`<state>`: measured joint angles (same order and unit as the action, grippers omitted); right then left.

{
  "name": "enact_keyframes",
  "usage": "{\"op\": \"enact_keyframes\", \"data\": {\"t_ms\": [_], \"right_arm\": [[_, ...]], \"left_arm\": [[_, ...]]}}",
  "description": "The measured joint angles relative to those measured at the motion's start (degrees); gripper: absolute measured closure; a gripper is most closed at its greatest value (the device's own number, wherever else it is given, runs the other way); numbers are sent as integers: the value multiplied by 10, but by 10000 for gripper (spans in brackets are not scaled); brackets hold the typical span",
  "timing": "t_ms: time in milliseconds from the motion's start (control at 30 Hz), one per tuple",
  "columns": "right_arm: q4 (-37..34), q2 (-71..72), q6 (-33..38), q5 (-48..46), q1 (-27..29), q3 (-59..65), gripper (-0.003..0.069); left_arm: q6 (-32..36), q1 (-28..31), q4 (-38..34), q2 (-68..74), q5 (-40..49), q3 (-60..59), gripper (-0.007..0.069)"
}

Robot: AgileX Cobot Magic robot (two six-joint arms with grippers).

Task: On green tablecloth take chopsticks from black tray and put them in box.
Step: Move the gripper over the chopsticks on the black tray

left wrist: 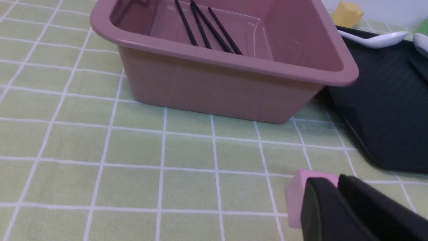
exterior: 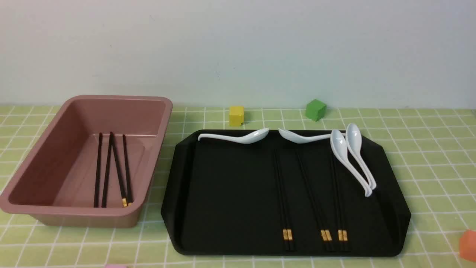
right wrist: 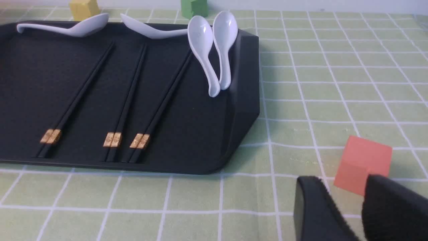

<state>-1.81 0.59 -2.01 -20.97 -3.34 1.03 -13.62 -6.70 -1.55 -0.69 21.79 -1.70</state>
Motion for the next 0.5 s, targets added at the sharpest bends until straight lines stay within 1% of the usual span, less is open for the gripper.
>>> {"op": "enact_keyframes", "data": {"t_ms": [500], "right_arm": [[0, 0, 0, 0, 0, 0, 419]], "left_arm": [[0, 0, 0, 0, 0, 0, 534]]}}
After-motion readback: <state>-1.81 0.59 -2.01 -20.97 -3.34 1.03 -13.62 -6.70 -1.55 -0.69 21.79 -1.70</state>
